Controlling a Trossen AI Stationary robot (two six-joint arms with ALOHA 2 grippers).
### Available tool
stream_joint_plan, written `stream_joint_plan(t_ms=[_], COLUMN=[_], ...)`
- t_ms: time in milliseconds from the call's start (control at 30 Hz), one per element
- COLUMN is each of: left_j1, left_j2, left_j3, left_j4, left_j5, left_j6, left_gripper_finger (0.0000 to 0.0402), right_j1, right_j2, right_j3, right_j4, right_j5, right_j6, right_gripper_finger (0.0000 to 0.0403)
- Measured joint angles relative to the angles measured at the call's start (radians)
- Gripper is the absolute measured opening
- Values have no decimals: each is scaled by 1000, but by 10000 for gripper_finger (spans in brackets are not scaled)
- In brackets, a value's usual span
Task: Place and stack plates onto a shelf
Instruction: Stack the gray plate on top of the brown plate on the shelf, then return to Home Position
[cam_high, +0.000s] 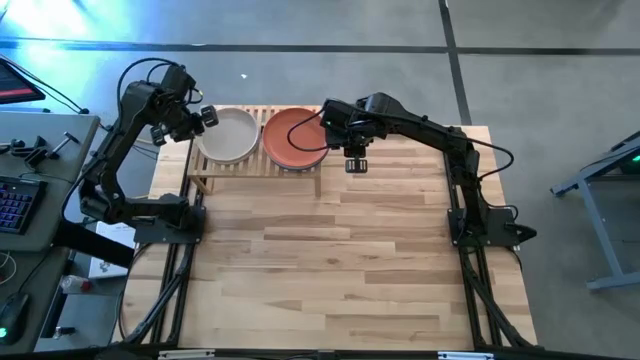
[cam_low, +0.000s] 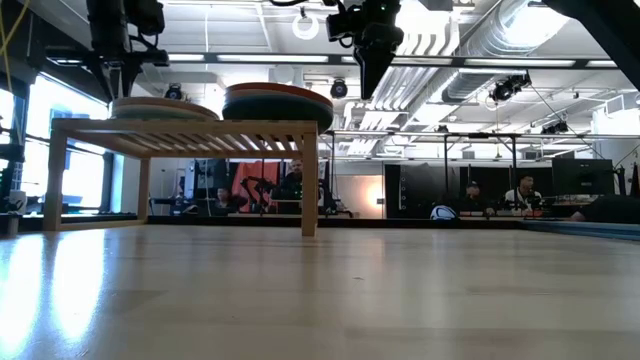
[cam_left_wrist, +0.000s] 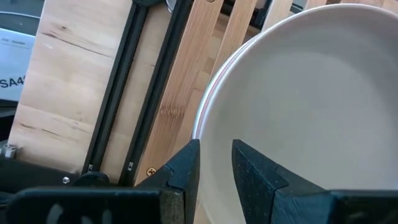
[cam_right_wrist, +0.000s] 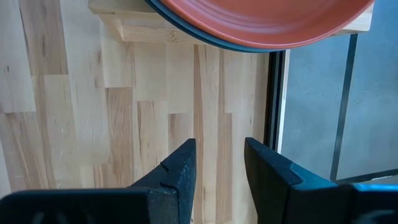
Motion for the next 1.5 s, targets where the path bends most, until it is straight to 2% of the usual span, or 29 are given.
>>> stream_joint_plan(t_ms=[267, 367, 467, 633, 767, 933, 1133, 1367, 1500], left_j1=[0, 0, -11, -65, -114, -161, -213, -267, -291], left_j2=[-8, -36, -83, -175, -237, -289, -316, -323, -321], left_j3=[0, 0, 0, 0, 0, 0, 0, 0, 0], left_j4=[14, 15, 22, 59, 110, 131, 131, 151, 157], left_j5=[1, 37, 78, 77, 81, 126, 145, 236, 244], left_j6=[49, 84, 136, 230, 281, 321, 344, 394, 431], left_gripper_finger=[83, 83, 83, 83, 83, 83, 83, 83, 83], right_j1=[0, 0, 0, 0, 0, -16, -43, -62, -59], right_j2=[0, 0, 0, 0, 0, 0, 0, 1, 2], right_j3=[0, 0, 0, 0, 0, 0, -4, -86, -122], right_j4=[0, 0, 0, 23, 93, 202, 204, 213, 238], right_j5=[0, -5, -50, -146, -170, -133, -57, -52, -52], right_j6=[0, 0, 0, 15, 89, 262, 411, 563, 631], right_gripper_finger=[114, 114, 114, 114, 114, 114, 114, 114, 114])
